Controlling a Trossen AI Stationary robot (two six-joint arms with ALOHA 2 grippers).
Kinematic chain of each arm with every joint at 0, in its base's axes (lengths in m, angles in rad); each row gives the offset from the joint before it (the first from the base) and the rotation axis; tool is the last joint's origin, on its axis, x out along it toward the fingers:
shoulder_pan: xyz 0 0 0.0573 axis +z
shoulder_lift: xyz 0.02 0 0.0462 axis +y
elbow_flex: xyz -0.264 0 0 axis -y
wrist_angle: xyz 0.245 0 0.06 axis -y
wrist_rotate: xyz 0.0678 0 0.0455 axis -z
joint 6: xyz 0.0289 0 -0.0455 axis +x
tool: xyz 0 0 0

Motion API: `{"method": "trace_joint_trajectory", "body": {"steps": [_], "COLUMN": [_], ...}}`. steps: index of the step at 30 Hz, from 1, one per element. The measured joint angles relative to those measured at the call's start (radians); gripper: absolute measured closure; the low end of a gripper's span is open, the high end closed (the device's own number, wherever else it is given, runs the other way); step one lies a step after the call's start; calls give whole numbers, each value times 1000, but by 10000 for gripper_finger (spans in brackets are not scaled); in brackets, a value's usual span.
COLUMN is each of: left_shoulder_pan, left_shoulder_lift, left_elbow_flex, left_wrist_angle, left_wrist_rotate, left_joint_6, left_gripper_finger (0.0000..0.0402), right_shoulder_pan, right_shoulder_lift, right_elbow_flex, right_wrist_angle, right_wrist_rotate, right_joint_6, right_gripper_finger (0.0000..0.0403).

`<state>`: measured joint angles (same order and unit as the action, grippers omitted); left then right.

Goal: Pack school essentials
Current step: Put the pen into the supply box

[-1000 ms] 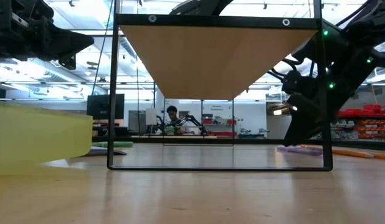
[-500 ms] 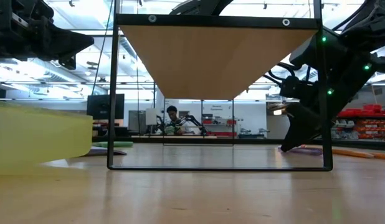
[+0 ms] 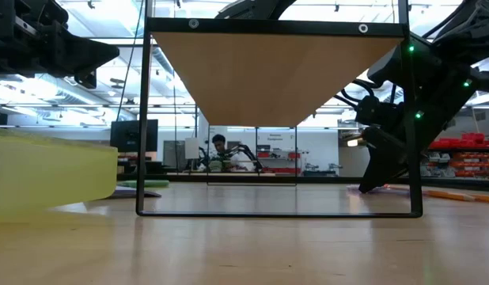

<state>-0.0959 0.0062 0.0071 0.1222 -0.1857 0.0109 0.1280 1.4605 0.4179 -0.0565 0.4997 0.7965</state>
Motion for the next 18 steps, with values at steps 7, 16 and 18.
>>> {"method": "trace_joint_trajectory", "body": {"steps": [7,16,18], "left_shoulder_pan": [0,0,0], "left_shoulder_lift": [0,0,0], "left_elbow_flex": [0,0,0], "left_wrist_angle": [0,0,0], "left_wrist_rotate": [0,0,0], "left_joint_6": [0,0,0], "left_gripper_finger": [372,371,369], "right_shoulder_pan": [0,-1,-1], "right_shoulder_lift": [0,-18,-36], "right_elbow_flex": [-1,-2,-4], "right_wrist_angle": [-3,0,-15], "right_wrist_rotate": [-4,-17,-23], "right_joint_6": [31,65,65], "right_gripper_finger": [336,345,345]}}
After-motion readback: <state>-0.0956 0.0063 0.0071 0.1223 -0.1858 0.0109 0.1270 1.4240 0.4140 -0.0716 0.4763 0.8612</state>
